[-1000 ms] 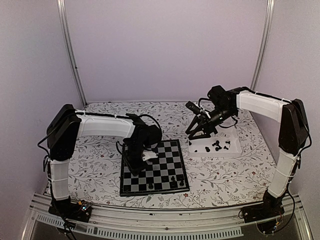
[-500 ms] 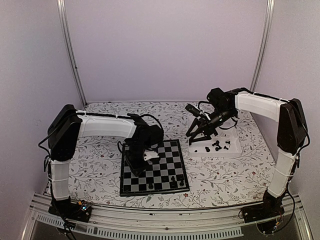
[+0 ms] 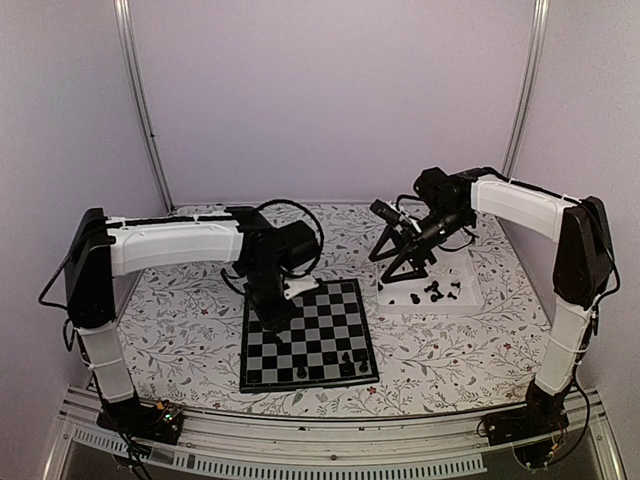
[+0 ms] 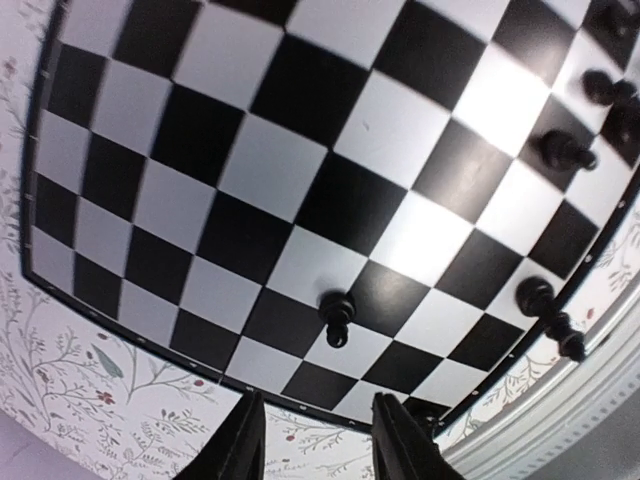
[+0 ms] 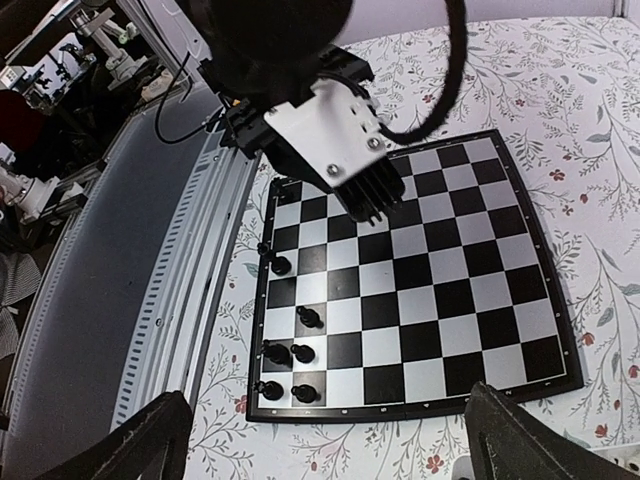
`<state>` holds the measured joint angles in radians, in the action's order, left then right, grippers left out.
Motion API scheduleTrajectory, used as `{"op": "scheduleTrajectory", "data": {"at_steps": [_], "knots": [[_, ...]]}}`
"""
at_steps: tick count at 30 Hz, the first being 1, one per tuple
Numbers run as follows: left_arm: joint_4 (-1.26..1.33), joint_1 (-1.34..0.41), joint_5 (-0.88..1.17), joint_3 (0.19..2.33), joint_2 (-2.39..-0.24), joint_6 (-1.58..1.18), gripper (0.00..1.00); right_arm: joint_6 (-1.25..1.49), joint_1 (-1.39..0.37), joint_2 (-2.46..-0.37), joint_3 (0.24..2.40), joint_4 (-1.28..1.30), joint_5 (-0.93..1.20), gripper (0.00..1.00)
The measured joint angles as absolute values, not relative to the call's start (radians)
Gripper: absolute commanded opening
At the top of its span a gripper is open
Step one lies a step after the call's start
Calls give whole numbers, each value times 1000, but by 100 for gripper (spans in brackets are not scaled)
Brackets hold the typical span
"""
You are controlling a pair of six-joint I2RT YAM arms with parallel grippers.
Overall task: Set up the chess pieces on the board
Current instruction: Pick up the chess piece from the chessboard.
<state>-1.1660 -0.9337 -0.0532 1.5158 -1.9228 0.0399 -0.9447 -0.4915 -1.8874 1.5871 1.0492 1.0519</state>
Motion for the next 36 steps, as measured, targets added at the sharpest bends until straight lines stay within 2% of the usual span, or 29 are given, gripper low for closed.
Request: {"op": "scheduleTrajectory", "data": {"at_steps": [6, 13, 19, 23, 36], "knots": [[-939, -925, -68, 1364, -1717, 24, 41, -900, -491, -1860, 1615, 1006, 919, 99], [-665, -873, -64, 1121, -1595, -17, 43, -613, -403, -1571, 1309, 603, 595, 99], [-495, -865, -33, 950, -1530, -39, 43, -482, -233, -1541, 1169, 395, 609, 99], [-418, -865, -7, 877, -1522, -55, 42, -483, -238, -1542, 1063, 380, 640, 98], [-296, -865, 41, 813, -1515, -75, 26, -512, -244, -1554, 1060, 342, 680, 93]]}}
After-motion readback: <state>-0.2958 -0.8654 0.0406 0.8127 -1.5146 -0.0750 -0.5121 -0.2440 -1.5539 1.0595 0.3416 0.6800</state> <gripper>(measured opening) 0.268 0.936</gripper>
